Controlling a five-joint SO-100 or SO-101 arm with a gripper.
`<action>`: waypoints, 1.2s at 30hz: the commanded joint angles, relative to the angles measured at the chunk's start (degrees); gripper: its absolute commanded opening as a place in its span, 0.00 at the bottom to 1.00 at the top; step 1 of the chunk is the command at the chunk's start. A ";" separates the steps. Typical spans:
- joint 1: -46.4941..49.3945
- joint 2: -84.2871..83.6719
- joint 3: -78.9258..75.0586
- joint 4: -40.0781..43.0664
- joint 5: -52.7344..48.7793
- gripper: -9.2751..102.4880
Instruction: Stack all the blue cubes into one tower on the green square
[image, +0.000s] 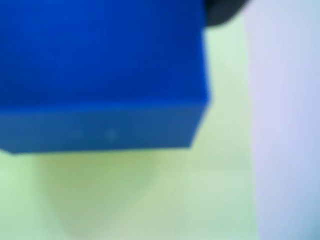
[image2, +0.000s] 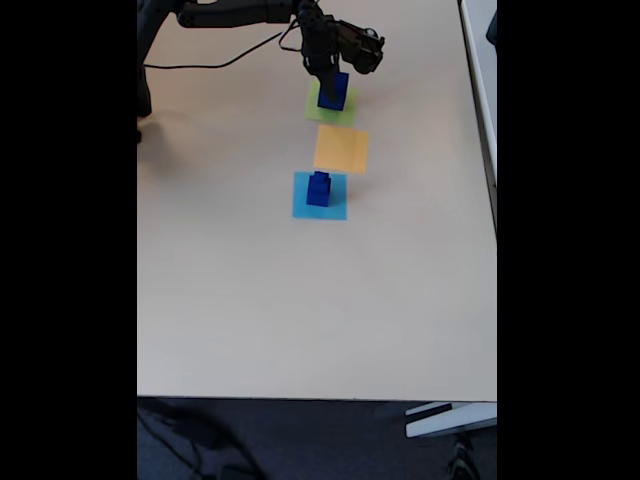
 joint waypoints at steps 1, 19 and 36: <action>-0.35 0.88 -2.20 0.18 0.88 0.13; -0.35 1.05 0.09 0.18 1.67 0.17; -0.35 1.23 1.05 0.00 1.93 0.30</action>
